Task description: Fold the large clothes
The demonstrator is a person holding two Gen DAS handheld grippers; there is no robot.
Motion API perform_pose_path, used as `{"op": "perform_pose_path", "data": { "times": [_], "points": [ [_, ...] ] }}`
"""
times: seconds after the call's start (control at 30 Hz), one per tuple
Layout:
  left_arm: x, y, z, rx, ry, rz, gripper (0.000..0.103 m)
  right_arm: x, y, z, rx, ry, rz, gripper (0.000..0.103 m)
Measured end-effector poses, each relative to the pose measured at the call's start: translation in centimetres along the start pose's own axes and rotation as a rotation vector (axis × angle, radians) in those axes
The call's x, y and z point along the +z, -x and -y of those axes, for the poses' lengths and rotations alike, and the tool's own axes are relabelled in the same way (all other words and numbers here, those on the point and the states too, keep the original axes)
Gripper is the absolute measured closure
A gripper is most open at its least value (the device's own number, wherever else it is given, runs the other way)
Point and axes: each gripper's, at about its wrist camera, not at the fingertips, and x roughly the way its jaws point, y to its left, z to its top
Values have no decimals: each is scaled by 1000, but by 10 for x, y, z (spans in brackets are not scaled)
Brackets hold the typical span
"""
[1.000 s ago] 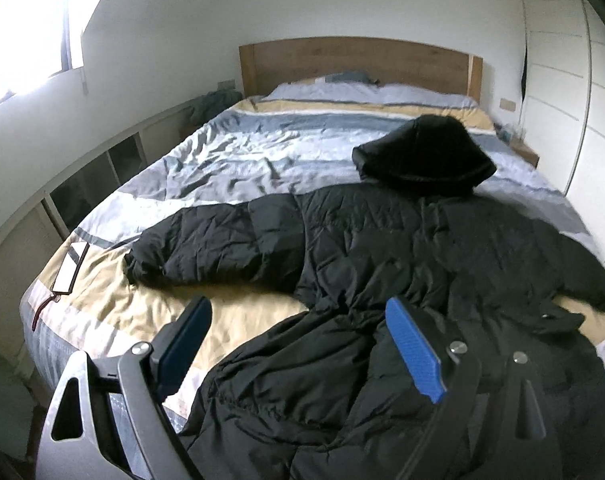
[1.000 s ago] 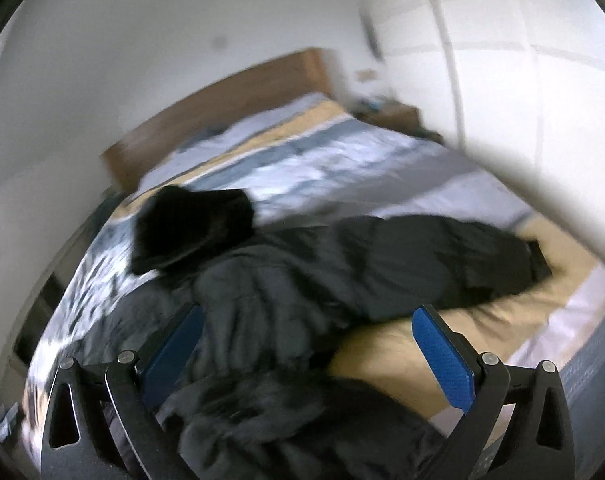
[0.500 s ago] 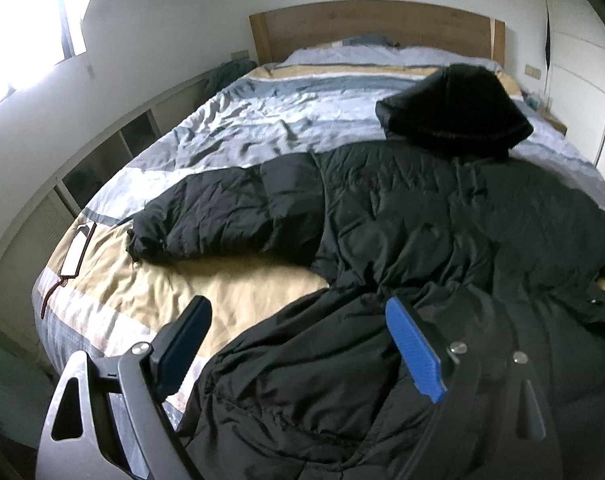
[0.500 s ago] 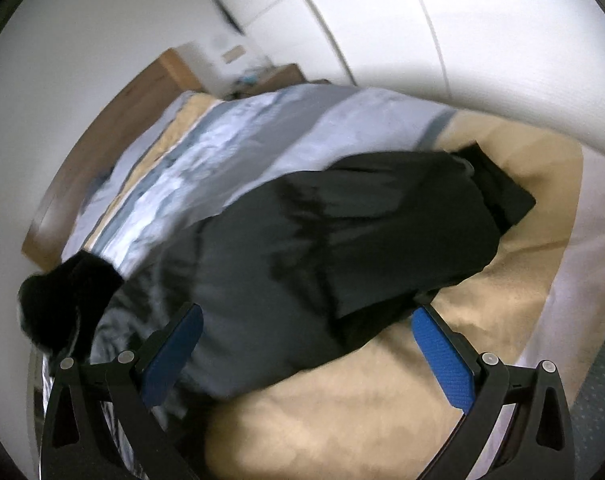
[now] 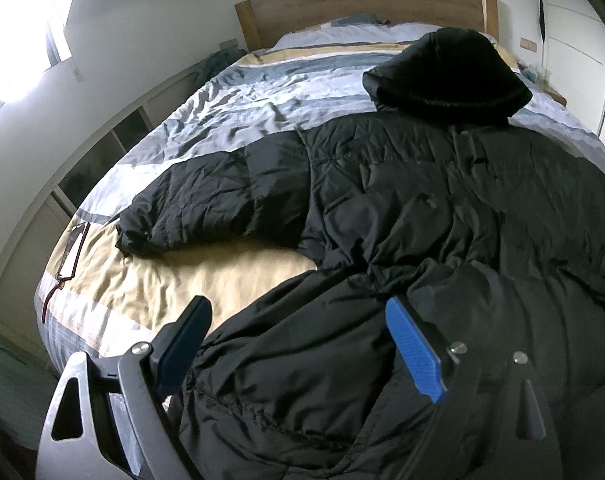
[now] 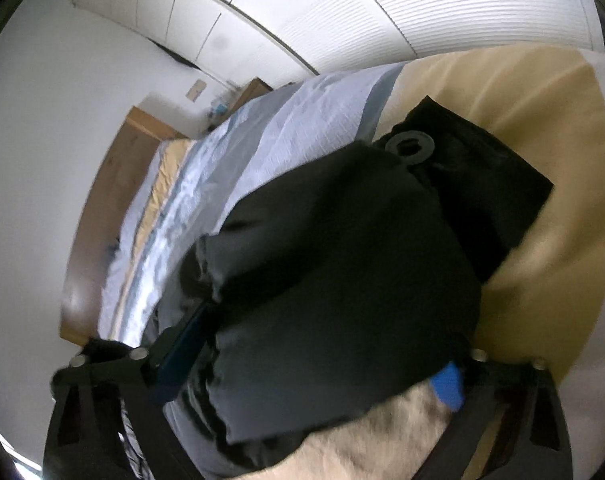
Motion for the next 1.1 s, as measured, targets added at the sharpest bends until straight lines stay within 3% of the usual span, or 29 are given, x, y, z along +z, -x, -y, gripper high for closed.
{"op": "perform_pose_path", "data": {
  "times": [0.03,0.17,0.4,0.5,0.83,1.1],
  "points": [
    [-1,-1,0,0,-1,-3,14,2,-1,1,9,-12,-1,25],
    [-3,-3,-1,-3,-2,-11,14,10,-9,10,79,-91,5,31],
    [-9,-10,-8,-13,11,-23,14,10,-13,-9,121,-39,9,78],
    [-11,-14,-14,-20,25,-28,14,12,-9,-33,145,44,12,87],
    [-15,-25,-38,-41,87,-35,14,-12,0,-132,260,318,-30,90],
    [-13,-36,-58,-67,137,-30,14,-75,3,-227,339,602,-122,91]
  ]
}}
